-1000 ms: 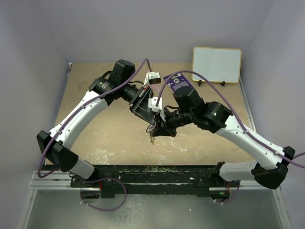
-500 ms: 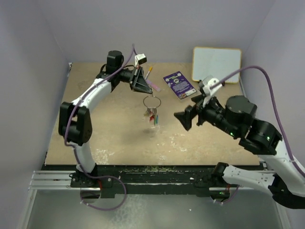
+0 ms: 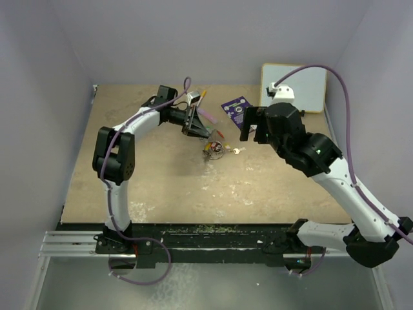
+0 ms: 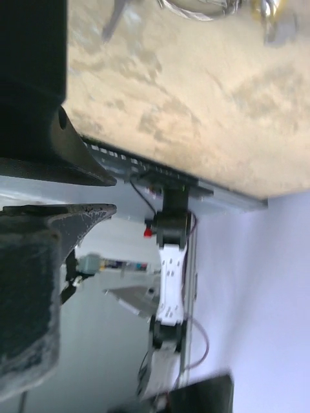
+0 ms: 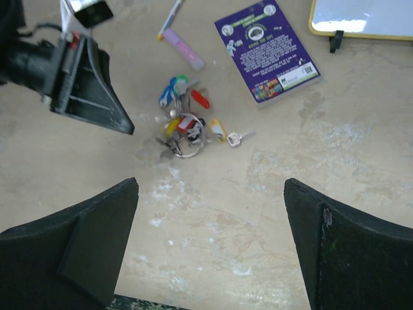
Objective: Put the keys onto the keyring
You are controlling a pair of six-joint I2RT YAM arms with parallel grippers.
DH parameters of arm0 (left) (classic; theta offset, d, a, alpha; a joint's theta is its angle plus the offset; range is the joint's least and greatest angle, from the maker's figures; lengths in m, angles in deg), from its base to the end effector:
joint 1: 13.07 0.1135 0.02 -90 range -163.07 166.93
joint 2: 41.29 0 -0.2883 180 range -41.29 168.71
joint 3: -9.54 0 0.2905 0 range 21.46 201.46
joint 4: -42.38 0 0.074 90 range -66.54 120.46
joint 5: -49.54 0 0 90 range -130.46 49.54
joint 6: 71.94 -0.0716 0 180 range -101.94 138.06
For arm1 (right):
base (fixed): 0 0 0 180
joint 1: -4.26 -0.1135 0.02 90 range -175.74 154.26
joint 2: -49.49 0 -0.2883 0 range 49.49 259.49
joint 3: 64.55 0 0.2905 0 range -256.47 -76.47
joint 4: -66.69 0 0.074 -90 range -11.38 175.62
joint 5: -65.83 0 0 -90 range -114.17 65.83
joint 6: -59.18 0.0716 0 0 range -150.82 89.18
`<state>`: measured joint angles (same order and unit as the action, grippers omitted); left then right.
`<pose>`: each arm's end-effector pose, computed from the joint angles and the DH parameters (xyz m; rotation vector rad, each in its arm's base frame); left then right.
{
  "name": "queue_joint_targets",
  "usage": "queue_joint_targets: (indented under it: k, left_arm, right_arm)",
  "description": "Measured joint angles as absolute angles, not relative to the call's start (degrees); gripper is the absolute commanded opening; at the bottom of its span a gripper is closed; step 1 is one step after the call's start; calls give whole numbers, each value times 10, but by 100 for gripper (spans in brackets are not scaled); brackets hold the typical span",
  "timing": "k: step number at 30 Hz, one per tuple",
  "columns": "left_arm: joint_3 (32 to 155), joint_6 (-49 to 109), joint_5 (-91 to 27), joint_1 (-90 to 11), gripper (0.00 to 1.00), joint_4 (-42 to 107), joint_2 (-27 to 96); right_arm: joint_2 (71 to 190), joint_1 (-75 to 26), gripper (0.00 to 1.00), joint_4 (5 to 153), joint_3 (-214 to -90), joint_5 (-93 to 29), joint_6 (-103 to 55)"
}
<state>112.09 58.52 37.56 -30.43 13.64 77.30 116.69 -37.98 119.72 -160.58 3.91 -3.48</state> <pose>0.4565 -0.2161 0.2238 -0.2901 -2.3314 2.0268 0.2358 0.1686 0.4631 0.0593 1.9531 0.3159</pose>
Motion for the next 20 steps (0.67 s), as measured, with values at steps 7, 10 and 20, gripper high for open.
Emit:
queue_joint_targets:
  k: [7,10,20]
  left_arm:
    - [1145,382,237,-302,25,-92,768]
    - [1141,340,158,-300,35,-131,746]
    - [1169,258,-135,-283,98,-173,606]
  right_arm:
    - [1186,-380,100,1212,-1664,76,11]
    - [1211,-380,100,1228,-1674,101,28]
    - [1267,-380,100,1241,-1676,128,61]
